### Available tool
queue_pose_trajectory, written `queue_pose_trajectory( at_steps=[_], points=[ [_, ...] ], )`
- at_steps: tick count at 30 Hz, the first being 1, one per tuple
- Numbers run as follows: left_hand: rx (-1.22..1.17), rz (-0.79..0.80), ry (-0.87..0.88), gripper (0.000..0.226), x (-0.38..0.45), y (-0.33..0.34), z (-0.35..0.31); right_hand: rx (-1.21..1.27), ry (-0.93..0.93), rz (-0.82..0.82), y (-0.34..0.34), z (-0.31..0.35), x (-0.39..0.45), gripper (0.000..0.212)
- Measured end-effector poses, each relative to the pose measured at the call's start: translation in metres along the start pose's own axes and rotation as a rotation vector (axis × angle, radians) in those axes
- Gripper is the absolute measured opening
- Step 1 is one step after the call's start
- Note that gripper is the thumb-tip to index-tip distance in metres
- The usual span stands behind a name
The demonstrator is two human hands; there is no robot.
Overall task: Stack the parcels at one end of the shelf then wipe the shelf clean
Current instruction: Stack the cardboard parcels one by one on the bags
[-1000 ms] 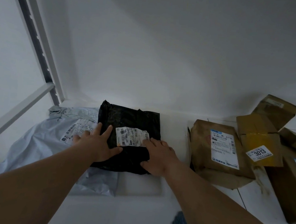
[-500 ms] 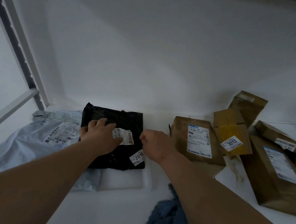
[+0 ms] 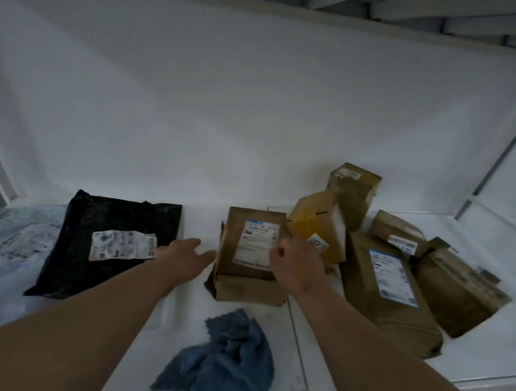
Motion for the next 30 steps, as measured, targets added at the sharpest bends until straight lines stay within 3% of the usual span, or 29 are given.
queue_pose_trajectory(
  at_steps=[5, 10, 14, 18, 24, 30],
  points=[
    [-0.235, 0.015, -0.042, 0.072, -0.007, 0.027, -0.027, 0.095, 0.137, 0.122, -0.003, -0.054, -0.003, 0.025],
    [-0.338, -0.013, -0.116, 0.078, -0.009, 0.044, -0.035, 0.234, 0.233, 0.363, 0.01, -0.08, -0.008, 0.061],
    [-0.457, -0.016, -0.145, 0.059, -0.013, 0.055, -0.039, 0.355, 0.255, 0.492, 0.016, -0.082, -0.011, 0.065],
    [-0.512, -0.03, -0.174, 0.055, -0.016, 0.059, -0.041, 0.353, 0.243, 0.602, 0.027, -0.079, -0.014, 0.088],
    [-0.548, 0.003, -0.164, 0.034, -0.02, 0.052, -0.042, 0.448, 0.32, 0.648, 0.035, -0.074, -0.012, 0.061],
    [-0.587, 0.044, -0.179, 0.04, -0.023, 0.049, -0.04, 0.49, 0.388, 0.649, 0.04, -0.07, -0.008, 0.056]
  ],
)
Point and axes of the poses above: each hand's wrist, its own x-axis towards the middle knuckle, its own y-axis out of the palm, z = x × y, the point moved 6 cm from there along x, towards the middle knuckle, and after that the axes turned 4 degrees about x, right-handed, at the moved point
